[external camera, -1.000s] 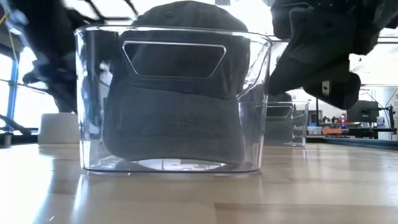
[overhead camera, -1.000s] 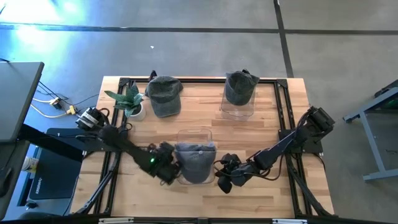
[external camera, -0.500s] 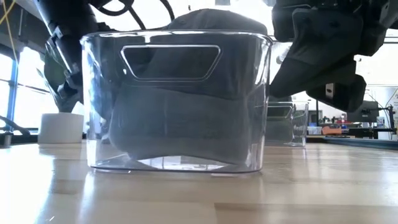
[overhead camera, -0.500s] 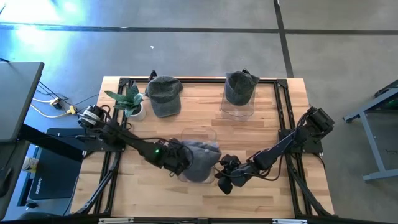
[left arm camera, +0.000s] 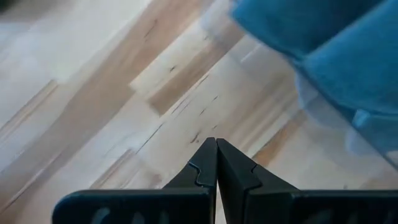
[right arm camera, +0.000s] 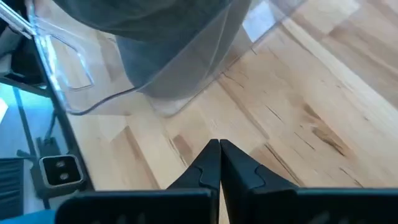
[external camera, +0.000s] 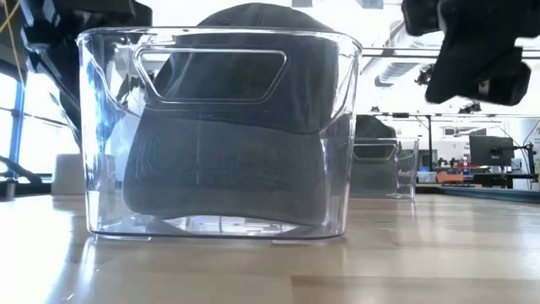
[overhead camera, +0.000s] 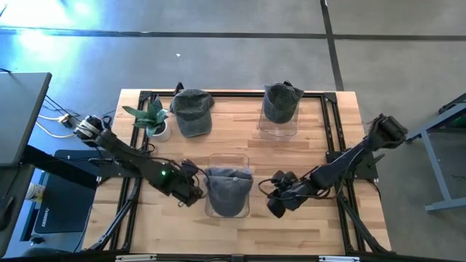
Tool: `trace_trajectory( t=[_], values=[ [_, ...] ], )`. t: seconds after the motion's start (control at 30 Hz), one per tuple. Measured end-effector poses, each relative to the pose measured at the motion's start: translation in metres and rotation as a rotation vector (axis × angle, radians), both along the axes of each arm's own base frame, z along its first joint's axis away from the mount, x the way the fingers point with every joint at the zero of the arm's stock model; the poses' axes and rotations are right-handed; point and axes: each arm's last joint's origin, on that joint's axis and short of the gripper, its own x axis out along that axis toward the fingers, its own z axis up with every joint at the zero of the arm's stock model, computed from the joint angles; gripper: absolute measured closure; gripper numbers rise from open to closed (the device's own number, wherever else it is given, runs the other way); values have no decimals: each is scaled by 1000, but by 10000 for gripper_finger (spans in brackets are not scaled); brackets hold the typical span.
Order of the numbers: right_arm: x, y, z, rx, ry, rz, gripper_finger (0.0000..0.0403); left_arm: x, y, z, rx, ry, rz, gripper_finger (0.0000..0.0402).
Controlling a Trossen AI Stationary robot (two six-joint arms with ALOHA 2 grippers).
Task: Pick & Place hat
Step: Put the black cap into the top transparent bin
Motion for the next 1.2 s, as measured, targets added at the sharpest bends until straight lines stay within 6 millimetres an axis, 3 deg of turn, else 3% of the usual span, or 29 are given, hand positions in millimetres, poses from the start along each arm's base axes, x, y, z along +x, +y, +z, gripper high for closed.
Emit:
trace_trajectory(
  t=[0.13, 0.3, 0.47, 0.63, 0.77, 0.9, 1.07, 1.2],
  values=[
    [-13, -11, 22, -4, -29, 3, 403, -14, 8, 21, -30, -31, 17, 401],
    [-25, -33, 63, -3, -217, -22, 403, -24, 36, 72, -10, -180, 66, 401],
    [-27, -69, 101, -70, -453, -85, 403, -17, 88, 121, 72, -292, 58, 401],
    [-19, -105, 122, -133, -608, -111, 403, -7, 156, 150, 233, -276, 22, 401],
    [-13, -129, 125, -128, -644, -124, 403, 3, 214, 142, 260, -220, -10, 396],
    [-11, -145, 125, -132, -637, -147, 403, 1, 270, 126, 264, -137, 10, 358],
    [-12, -157, 125, -111, -639, -212, 403, -1, 329, 86, 225, 37, 76, 262],
    [-12, -163, 125, -111, -639, -240, 403, 0, 363, 50, 145, 114, 44, 172]
  ],
)
